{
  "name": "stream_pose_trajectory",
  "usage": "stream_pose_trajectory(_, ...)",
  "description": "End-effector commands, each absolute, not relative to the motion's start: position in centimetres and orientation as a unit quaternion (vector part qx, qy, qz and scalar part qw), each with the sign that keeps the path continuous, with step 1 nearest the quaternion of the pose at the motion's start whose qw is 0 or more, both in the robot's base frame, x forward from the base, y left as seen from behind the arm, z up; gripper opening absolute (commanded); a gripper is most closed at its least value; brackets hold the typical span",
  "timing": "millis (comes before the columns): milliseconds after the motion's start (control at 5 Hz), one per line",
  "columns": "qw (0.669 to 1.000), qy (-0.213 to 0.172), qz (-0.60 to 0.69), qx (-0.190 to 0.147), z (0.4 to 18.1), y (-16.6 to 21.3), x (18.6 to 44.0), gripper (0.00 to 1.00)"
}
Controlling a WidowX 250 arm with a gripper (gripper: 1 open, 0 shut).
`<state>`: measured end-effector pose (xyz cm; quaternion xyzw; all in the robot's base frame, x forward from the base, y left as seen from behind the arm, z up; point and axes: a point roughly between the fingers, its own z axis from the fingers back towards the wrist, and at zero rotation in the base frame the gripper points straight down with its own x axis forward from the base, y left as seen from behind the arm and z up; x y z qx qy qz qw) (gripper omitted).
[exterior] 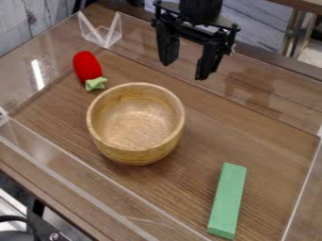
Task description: Put the green stick in the brown bowl
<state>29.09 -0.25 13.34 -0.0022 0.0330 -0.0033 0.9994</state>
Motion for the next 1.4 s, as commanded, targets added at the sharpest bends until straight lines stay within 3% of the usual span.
stream_pose_trajectory(0, 0.999, 0.048, 0.008, -0.005, 12.0, -0.8, 27.9, 1.0)
stream_pose_trajectory(400, 0.996, 0.038, 0.071, -0.025, 9.4, -5.2, 24.1, 1.0)
stream_pose_trajectory(800, 0.996, 0.012, 0.073, -0.048, 6.5, -11.6, 22.3, 1.0)
stream_pose_trajectory(1000, 0.996, -0.008, 0.072, -0.058, 4.6, -13.0, 22.4, 1.0)
stream_pose_trajectory(1200, 0.997, -0.018, 0.042, -0.056, 4.9, -11.6, 22.5, 1.0)
